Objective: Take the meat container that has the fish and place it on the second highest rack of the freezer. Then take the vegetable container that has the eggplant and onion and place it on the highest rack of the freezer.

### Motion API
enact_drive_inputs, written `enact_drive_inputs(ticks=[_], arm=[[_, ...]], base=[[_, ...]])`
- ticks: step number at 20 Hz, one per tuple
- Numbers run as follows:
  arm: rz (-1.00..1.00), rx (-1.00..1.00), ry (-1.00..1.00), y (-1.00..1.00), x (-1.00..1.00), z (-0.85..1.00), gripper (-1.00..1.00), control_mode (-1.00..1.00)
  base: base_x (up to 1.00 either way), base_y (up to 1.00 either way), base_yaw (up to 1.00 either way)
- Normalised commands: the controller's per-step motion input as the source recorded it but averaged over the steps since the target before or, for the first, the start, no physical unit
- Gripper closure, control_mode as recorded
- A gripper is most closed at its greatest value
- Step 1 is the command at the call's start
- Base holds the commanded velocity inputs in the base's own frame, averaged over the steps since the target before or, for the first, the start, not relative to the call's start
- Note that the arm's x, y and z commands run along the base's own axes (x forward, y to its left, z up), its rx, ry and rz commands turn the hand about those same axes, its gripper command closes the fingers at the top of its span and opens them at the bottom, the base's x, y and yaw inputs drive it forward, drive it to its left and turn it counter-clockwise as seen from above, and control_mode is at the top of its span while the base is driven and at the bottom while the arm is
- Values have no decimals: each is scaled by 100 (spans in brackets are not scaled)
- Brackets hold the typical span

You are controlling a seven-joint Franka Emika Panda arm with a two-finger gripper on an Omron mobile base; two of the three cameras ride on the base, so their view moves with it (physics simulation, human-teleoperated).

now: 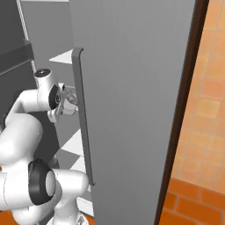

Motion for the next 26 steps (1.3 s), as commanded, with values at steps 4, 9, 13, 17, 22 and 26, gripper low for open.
enact_drive_inputs(ticks=[4, 9, 13, 17, 22, 26], arm=[[0, -2, -12, 1, 44, -28, 100, -100], [0, 0, -1, 0, 66, -2, 100, -100], [0, 0, 0, 7, 67, -2, 100, -100], [-3, -1, 0, 10, 60, -17, 100, -100], [-8, 0, 0, 0, 66, -27, 100, -100], [-8, 0, 0, 0, 54, -42, 100, -100]], base=[[0, 0, 0], [0, 0, 0], [0, 0, 0], [0, 0, 0], [0, 0, 0], [0, 0, 0]])
